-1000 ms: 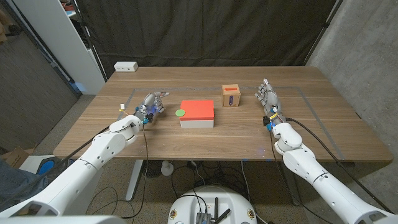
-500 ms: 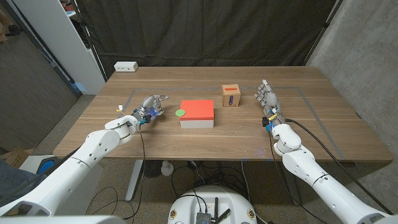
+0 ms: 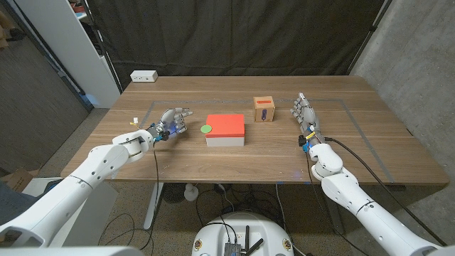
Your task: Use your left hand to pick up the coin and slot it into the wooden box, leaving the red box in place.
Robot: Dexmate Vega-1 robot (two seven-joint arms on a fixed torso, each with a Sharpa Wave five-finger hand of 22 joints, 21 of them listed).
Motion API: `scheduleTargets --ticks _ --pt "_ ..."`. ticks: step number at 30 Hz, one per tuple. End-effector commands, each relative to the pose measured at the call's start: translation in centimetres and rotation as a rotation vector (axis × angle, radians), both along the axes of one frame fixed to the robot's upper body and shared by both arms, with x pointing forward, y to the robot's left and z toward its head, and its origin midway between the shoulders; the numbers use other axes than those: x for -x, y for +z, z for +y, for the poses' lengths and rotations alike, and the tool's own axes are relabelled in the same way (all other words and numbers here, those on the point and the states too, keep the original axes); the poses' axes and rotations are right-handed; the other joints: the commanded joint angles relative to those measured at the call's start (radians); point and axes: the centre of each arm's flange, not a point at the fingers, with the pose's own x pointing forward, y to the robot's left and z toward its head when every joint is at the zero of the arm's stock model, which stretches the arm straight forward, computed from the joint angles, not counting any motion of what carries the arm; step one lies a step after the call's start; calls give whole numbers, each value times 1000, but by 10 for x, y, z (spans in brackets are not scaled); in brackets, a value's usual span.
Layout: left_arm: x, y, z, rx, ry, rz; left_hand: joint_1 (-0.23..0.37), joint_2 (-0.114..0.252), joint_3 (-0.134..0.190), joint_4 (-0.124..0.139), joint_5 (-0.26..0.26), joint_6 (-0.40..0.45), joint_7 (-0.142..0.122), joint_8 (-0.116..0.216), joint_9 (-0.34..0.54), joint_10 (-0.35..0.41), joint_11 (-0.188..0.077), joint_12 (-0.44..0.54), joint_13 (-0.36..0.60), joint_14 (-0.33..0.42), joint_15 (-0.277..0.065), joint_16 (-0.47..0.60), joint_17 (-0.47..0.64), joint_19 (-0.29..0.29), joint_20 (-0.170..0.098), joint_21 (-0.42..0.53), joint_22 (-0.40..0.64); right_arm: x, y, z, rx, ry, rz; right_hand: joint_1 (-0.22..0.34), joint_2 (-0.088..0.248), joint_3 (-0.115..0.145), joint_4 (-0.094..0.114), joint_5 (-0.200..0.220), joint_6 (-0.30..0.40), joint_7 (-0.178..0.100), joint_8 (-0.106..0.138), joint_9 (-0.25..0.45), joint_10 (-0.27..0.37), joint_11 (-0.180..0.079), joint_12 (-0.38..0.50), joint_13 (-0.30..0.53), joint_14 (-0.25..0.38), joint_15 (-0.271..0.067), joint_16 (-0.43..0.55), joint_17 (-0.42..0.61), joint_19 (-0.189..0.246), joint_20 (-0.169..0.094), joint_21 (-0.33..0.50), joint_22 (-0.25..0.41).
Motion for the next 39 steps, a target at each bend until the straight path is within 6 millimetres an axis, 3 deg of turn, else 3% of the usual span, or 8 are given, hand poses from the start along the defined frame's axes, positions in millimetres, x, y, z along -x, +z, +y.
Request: scheduleTargets --ticks 1,4,8,12,15,22,28,39 --pt "6 -6 1 37 -21 39 -5 12 7 -2 -1 58 2 32 0 13 1 6 2 1 0 9 -11 7 -36 -7 4 3 -3 3 3 -3 2 7 6 2 -4 -1 1 -4 5 3 14 3 5 4 7 -1 2 0 7 5 -2 6" --pt "11 -9 2 60 4 63 8 18 9 -9 -1 79 -3 47 2 16 1 12 4 4 0 16 -21 -5 -37 -31 -24 6 -4 2 4 -6 4 7 6 2 -4 -2 2 -4 5 4 14 3 5 4 7 1 2 -1 7 5 -2 6" --pt "19 -9 2 56 32 91 44 26 -42 -12 -8 98 -5 67 12 21 1 23 5 11 -1 19 -46 -7 -36 -119 -187 9 -4 -1 4 -11 4 8 6 2 -4 -2 2 -7 5 4 14 2 4 5 7 1 2 -1 7 5 -2 6" --pt "26 -8 2 64 57 111 69 32 -65 -12 -6 135 -13 91 23 28 2 30 3 4 -2 -8 -88 17 -37 -137 -252 11 -4 -4 5 -17 3 8 6 2 -5 -2 2 -7 5 4 14 1 4 5 7 0 2 -1 8 7 -2 6" --pt "29 -8 2 57 67 124 74 37 -65 -5 -1 160 -14 112 36 32 1 49 12 29 0 -10 -110 44 -37 -96 -194 13 -4 -5 10 -18 4 8 7 2 -5 -2 2 -7 5 4 15 1 4 5 8 0 3 -2 8 7 -2 6" --pt "37 -7 2 38 85 183 79 60 -40 -4 9 225 -37 172 72 33 5 73 7 51 -1 20 -133 40 -37 -77 -75 16 -5 -7 6 -21 1 9 7 3 -6 -2 1 -10 5 4 17 1 4 5 8 1 3 -2 8 7 -3 6" --pt "43 -7 4 25 74 227 80 64 -30 -3 10 209 -40 189 92 38 5 90 8 51 -1 41 -144 45 -37 -88 -41 18 -6 -8 8 -21 5 10 8 3 -6 -2 -1 -11 4 4 17 2 4 5 8 1 2 -3 8 8 -3 6" --pt "56 -15 5 44 -17 290 75 62 -33 -2 6 149 -23 205 122 34 5 110 4 46 -2 70 -155 54 -37 -121 -41 20 -2 -21 28 -14 6 12 8 3 -7 -3 -1 -12 4 4 20 0 4 5 8 1 2 -4 8 8 -3 6"
